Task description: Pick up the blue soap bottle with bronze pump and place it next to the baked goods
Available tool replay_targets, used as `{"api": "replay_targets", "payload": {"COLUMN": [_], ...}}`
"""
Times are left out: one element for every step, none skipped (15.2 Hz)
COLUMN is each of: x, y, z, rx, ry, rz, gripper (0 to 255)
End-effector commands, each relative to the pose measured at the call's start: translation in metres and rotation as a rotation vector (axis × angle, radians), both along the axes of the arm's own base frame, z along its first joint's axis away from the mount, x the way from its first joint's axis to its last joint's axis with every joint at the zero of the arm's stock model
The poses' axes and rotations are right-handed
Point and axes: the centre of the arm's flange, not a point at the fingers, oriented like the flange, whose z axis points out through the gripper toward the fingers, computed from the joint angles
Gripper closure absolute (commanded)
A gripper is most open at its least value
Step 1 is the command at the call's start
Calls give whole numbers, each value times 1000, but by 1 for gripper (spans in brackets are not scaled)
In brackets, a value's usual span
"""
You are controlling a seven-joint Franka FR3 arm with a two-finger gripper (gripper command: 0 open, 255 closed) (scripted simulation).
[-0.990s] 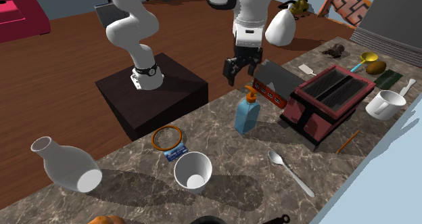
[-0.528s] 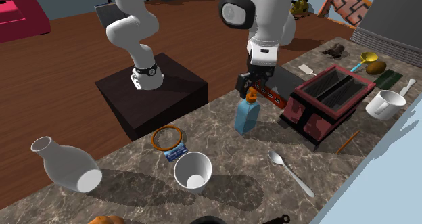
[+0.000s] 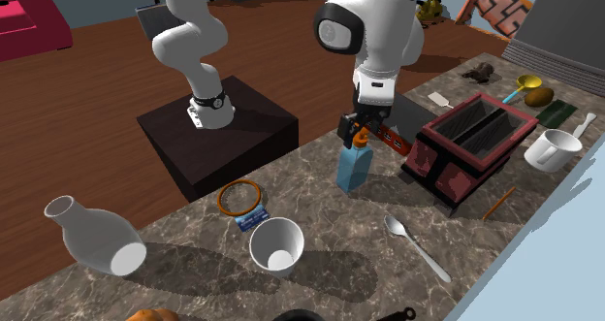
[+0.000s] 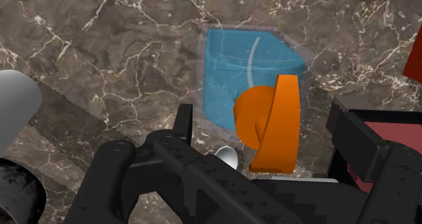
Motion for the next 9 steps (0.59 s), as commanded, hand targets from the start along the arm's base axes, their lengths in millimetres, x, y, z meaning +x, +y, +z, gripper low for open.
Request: {"api": "replay_targets", "payload": {"x": [0,0,0,0,0,0,0,0,0], "y": [0,0,0,0,0,0,0,0,0], "z": [0,0,0,0,0,0,0,0,0], "rx": [0,0,0,0,0,0,0,0,0], "ry": [0,0,0,0,0,0,0,0,0], "rz": [0,0,0,0,0,0,0,0,0], "gripper": [0,0,0,0,255,255,255,255,255]}}
